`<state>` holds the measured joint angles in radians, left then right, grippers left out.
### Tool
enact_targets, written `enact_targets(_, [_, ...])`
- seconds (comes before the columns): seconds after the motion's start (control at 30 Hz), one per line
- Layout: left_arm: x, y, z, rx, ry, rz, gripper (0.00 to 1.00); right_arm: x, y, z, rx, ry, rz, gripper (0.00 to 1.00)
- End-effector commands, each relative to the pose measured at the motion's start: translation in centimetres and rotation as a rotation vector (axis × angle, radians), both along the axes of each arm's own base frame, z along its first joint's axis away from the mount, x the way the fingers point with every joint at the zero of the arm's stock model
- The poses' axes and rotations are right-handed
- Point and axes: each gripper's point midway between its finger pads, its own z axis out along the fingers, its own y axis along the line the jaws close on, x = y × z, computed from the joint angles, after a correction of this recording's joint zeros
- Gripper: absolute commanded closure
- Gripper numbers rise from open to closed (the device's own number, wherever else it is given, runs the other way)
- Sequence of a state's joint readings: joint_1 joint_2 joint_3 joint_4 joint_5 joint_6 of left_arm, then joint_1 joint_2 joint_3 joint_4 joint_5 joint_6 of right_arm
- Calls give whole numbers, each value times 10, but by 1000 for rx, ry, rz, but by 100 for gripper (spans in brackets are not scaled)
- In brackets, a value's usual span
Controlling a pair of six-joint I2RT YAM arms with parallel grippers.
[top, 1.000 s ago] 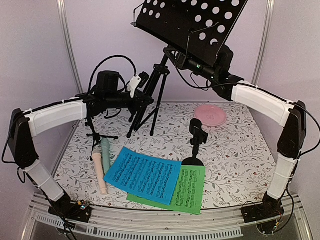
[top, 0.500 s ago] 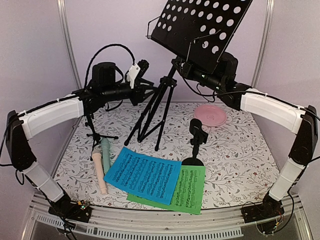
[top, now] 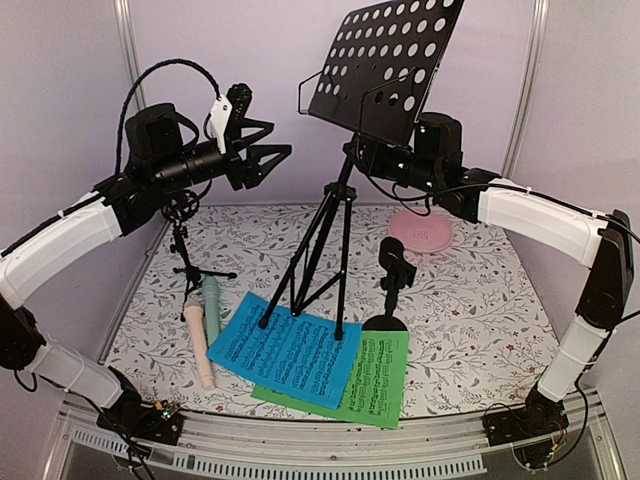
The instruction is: Pack up the instrument practice props
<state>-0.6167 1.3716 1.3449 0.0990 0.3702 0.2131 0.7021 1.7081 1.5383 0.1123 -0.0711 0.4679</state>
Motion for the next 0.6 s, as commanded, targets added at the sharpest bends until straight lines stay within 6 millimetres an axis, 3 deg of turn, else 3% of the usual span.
enact_targets(0.0, [-15, 13, -39, 129, 154, -23, 34, -22, -5, 117, 170, -293, 29, 100])
enact_targets(0.2, [-41, 42, -131, 302, 434, -12, 44, -20, -2, 117, 170, -295, 38, 100])
enact_targets(0.4, [-80, 51, -184, 299, 659, -69, 44, -16, -1, 109, 159, -280, 24, 100])
enact_targets(0.57, [-80, 54, -235, 332, 781, -29, 42, -10, 0, 100, 138, -257, 7, 100])
